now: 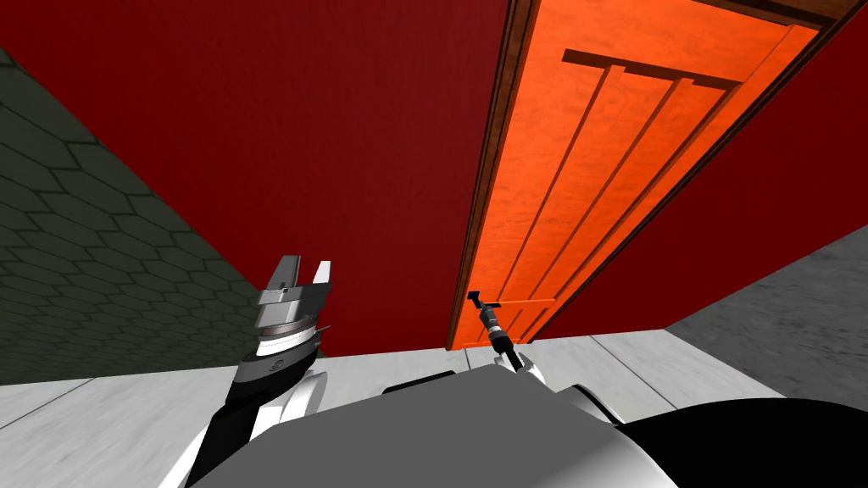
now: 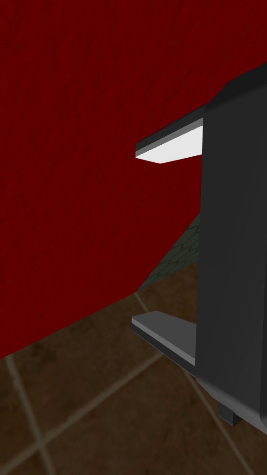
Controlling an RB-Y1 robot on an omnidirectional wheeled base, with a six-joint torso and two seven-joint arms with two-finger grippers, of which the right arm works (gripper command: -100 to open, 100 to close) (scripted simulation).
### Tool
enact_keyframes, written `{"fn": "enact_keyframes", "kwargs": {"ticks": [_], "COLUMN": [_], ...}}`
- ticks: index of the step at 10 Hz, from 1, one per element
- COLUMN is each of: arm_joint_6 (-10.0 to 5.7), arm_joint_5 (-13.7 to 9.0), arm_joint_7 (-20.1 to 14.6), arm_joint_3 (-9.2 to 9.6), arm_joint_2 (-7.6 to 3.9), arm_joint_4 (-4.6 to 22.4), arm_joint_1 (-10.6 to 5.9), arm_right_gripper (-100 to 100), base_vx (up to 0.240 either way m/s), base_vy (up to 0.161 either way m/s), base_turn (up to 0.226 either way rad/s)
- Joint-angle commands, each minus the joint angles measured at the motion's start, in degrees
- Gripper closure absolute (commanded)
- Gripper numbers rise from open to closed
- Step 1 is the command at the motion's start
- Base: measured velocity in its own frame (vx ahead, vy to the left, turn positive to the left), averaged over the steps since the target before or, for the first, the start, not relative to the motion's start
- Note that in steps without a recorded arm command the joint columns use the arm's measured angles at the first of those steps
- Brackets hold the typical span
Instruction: Pull the door open
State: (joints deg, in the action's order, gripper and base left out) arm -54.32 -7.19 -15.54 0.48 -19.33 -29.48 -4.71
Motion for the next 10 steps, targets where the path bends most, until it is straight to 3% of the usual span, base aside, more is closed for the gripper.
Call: {"fn": "enact_keyframes", "kwargs": {"ticks": [1,4,7,10], "arm_joint_6": [-0.96,-1.93,-4.55,-6.23], "arm_joint_5": [0.31,0.63,1.49,2.04], "arm_joint_7": [-0.95,-1.92,-4.53,-6.21], "arm_joint_3": [0.65,1.32,3.11,4.27], "arm_joint_2": [-0.76,-1.53,-3.6,-4.93], "arm_joint_4": [0.02,0.05,0.12,0.16], "arm_joint_1": [0.67,1.35,3.19,4.37], "arm_right_gripper": [100,100,100,100], "base_vx": [-0.107,-0.17,-0.19,-0.185], "base_vy": [-0.027,-0.038,-0.058,-0.092], "base_turn": [0.14,0.094,0.152,0.136]}}
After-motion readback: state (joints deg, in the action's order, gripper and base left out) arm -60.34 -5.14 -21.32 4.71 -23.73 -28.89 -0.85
